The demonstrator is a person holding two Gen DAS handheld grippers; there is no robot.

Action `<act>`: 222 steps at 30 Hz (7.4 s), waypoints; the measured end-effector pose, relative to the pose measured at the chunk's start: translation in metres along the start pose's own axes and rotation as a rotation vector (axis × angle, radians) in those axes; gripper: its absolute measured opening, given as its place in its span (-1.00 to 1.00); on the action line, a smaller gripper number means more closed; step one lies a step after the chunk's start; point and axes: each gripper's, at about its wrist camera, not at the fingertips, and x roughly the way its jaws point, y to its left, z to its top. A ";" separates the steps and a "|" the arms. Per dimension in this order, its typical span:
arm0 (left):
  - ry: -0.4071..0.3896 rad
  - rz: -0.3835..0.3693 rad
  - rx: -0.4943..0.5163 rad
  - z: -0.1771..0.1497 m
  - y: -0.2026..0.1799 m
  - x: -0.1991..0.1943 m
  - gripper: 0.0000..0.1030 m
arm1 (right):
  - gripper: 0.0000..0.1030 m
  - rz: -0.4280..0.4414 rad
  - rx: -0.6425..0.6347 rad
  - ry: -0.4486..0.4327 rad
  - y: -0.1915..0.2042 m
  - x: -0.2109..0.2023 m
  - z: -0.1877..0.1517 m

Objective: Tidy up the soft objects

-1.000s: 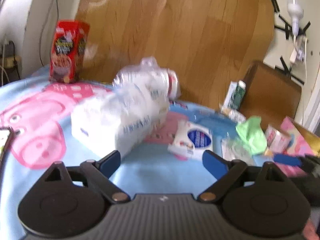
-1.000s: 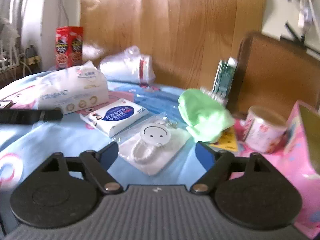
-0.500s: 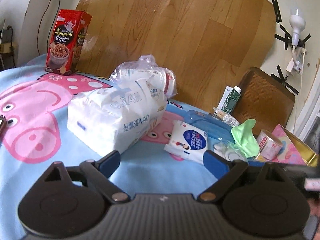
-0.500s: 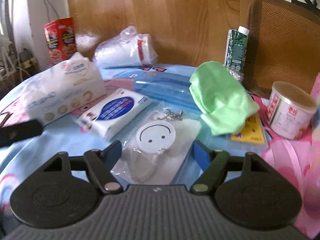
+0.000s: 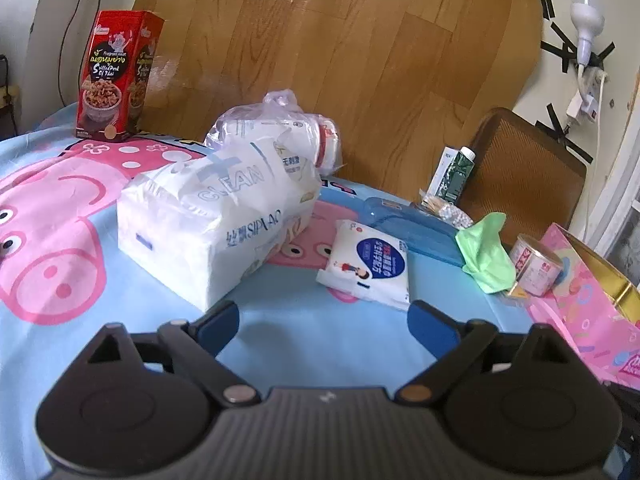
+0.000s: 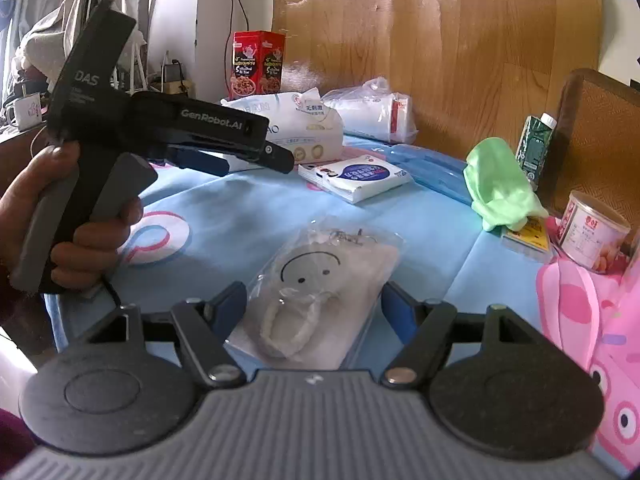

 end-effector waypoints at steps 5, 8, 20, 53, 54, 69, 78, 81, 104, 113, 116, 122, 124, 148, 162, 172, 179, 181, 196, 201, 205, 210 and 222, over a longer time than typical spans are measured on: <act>0.034 -0.008 -0.012 -0.007 -0.003 -0.005 0.94 | 0.67 0.013 0.077 0.018 -0.015 0.005 0.002; 0.066 -0.036 -0.036 -0.012 -0.003 -0.010 0.94 | 0.72 0.040 0.128 0.033 -0.021 0.003 0.000; 0.239 -0.253 -0.002 -0.034 -0.055 -0.021 0.75 | 0.40 -0.033 -0.037 -0.032 0.008 -0.004 -0.006; 0.154 -0.579 0.356 0.011 -0.327 0.047 0.82 | 0.53 -0.871 0.120 -0.234 -0.188 -0.081 -0.002; 0.143 -0.578 0.351 0.011 -0.319 0.044 0.84 | 0.61 -0.854 0.150 -0.252 -0.189 -0.085 -0.005; -0.036 -0.235 0.149 0.020 -0.115 -0.002 0.91 | 0.63 -0.453 0.062 -0.274 -0.076 -0.027 0.017; -0.064 -0.023 0.080 0.015 -0.030 -0.009 0.91 | 0.63 -0.277 0.182 -0.165 -0.026 0.023 0.036; -0.058 -0.008 0.061 0.012 -0.023 0.000 0.91 | 0.59 -0.281 0.195 -0.103 -0.019 0.027 0.032; -0.081 -0.063 -0.028 0.004 -0.005 0.003 0.95 | 0.61 -0.259 0.245 -0.086 -0.030 0.033 0.031; -0.108 -0.047 -0.034 0.002 -0.004 0.000 0.99 | 0.64 -0.258 0.257 -0.103 -0.033 0.030 0.030; -0.110 -0.044 -0.041 0.003 -0.003 0.000 0.99 | 0.65 -0.255 0.259 -0.105 -0.033 0.030 0.030; -0.113 -0.044 -0.049 0.003 -0.001 -0.001 0.99 | 0.66 -0.257 0.267 -0.109 -0.032 0.029 0.030; -0.117 -0.043 -0.055 0.003 0.000 -0.001 0.99 | 0.66 -0.255 0.266 -0.107 -0.033 0.030 0.030; -0.220 -0.020 -0.133 0.003 0.012 -0.014 0.99 | 0.37 -0.110 0.095 0.033 -0.018 0.110 0.078; -0.212 -0.028 -0.139 0.003 0.014 -0.013 0.99 | -0.81 -0.124 0.066 0.058 -0.012 0.104 0.071; -0.199 -0.038 -0.175 0.004 0.020 -0.011 0.99 | -0.63 -0.151 -0.084 -0.002 0.011 0.092 0.065; -0.206 -0.035 -0.162 0.004 0.018 -0.012 0.99 | -0.83 -0.173 -0.172 0.014 0.018 0.105 0.070; -0.206 -0.035 -0.162 0.004 0.018 -0.012 0.99 | -0.88 -0.176 -0.161 0.021 0.017 0.105 0.070; -0.187 -0.021 -0.161 0.004 0.018 -0.009 0.99 | -0.88 -0.147 -0.074 -0.012 0.004 0.011 0.012; -0.154 -0.020 -0.165 0.005 0.018 -0.005 0.99 | -0.57 -0.166 -0.048 -0.022 -0.006 -0.018 -0.009; -0.141 -0.010 -0.143 0.005 0.015 -0.004 0.99 | 0.06 -0.153 0.056 -0.030 -0.023 -0.019 -0.010; -0.124 -0.029 -0.069 0.004 0.003 -0.004 0.99 | 0.29 -0.121 0.137 0.007 -0.035 -0.010 -0.007; 0.184 -0.281 0.091 -0.009 -0.078 0.034 0.46 | 0.34 -0.093 0.096 0.051 -0.037 0.014 0.005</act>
